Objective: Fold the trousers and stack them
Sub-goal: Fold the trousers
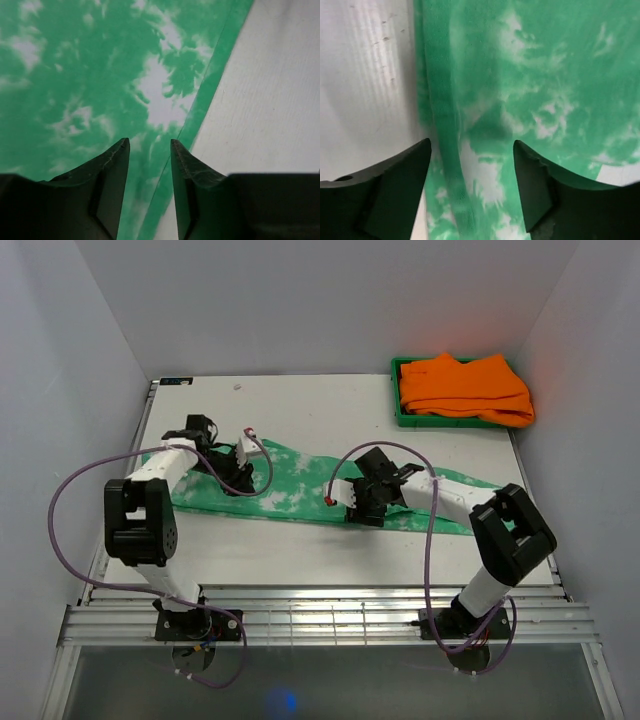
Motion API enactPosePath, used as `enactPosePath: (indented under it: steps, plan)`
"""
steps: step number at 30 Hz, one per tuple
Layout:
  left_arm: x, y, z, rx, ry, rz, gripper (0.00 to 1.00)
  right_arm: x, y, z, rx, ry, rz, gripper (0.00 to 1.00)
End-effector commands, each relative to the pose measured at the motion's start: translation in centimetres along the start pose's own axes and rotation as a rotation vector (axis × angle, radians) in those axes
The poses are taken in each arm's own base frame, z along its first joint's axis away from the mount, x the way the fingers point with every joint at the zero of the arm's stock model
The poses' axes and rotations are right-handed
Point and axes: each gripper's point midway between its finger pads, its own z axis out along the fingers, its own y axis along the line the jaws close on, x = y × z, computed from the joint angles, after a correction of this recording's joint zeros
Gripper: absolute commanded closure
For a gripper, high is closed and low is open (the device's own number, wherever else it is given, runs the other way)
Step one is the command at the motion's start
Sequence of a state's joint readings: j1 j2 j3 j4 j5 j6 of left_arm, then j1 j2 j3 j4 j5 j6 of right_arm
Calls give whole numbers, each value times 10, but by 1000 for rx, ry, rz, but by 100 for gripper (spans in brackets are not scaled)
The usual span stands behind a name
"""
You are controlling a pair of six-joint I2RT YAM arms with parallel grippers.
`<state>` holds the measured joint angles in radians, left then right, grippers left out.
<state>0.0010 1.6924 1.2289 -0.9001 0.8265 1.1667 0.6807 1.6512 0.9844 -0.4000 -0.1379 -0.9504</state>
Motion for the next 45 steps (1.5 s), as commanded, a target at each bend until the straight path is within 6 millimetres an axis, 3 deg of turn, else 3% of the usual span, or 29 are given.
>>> enactPosePath:
  steps: [1, 3, 5, 7, 8, 9, 10, 12, 13, 15, 17, 19, 26, 35, 40, 43, 44, 45]
  plan:
    - [37, 17, 27, -99, 80, -166, 52, -23, 0, -48, 27, -125, 140, 26]
    - [58, 20, 37, -115, 129, -215, 55, -14, -16, -83, 105, -166, 237, 25]
    - [82, 19, 43, -128, 186, -249, 57, 17, -31, -113, 160, -160, 373, 28]
    - [89, 18, 45, -144, 206, -257, 57, 42, -39, -136, 209, -148, 499, 32]
    - [94, 20, 44, -168, 219, -257, 58, 75, -46, -151, 255, -129, 619, 33]
    - [97, 20, 43, -179, 229, -268, 58, 91, -41, -157, 249, -102, 690, 34]
    - [100, 21, 43, -189, 242, -286, 58, 127, -42, -169, 295, -62, 835, 36]
    - [111, 27, 42, -229, 291, -315, 59, 163, -29, -176, 266, -13, 1001, 40]
    - [116, 29, 42, -242, 308, -329, 59, 191, -22, -184, 287, 6, 1128, 41]
    - [122, 30, 43, -263, 333, -381, 60, 213, -4, -178, 210, 29, 1268, 48]
    - [122, 29, 44, -264, 326, -418, 60, 240, 3, -185, 226, 63, 1403, 56]
    - [120, 26, 46, -251, 310, -432, 60, 261, 7, -185, 232, 91, 1496, 57]
    - [115, 29, 44, -252, 302, -415, 59, 295, 22, -169, 299, 196, 1658, 50]
    - [121, 33, 45, -245, 333, -379, 57, 310, 38, -133, 273, 195, 1712, 42]
    - [129, 32, 45, -247, 364, -371, 57, 315, 46, -124, 261, 213, 1713, 42]
    - [133, 32, 44, -254, 374, -370, 57, 314, 45, -123, 249, 203, 1713, 49]
    - [133, 32, 44, -256, 374, -369, 57, 313, 44, -125, 250, 194, 1708, 64]
    - [134, 31, 44, -255, 375, -372, 57, 312, 41, -126, 247, 182, 1702, 73]
